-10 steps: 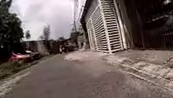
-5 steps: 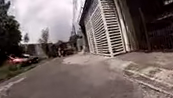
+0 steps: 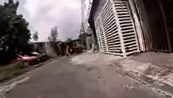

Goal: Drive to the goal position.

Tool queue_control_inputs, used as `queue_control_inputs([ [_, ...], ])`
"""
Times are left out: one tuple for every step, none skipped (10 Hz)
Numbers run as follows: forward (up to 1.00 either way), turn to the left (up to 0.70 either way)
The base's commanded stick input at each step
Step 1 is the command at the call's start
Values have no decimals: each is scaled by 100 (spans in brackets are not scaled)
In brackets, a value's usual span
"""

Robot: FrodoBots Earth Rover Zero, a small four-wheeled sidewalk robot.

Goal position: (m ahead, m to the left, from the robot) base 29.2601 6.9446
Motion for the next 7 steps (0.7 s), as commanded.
queue_control_inputs([
  [70,0],
  [70,8],
  [70,12],
  [70,26],
  [70,35],
  [70,28],
  [70,0],
])
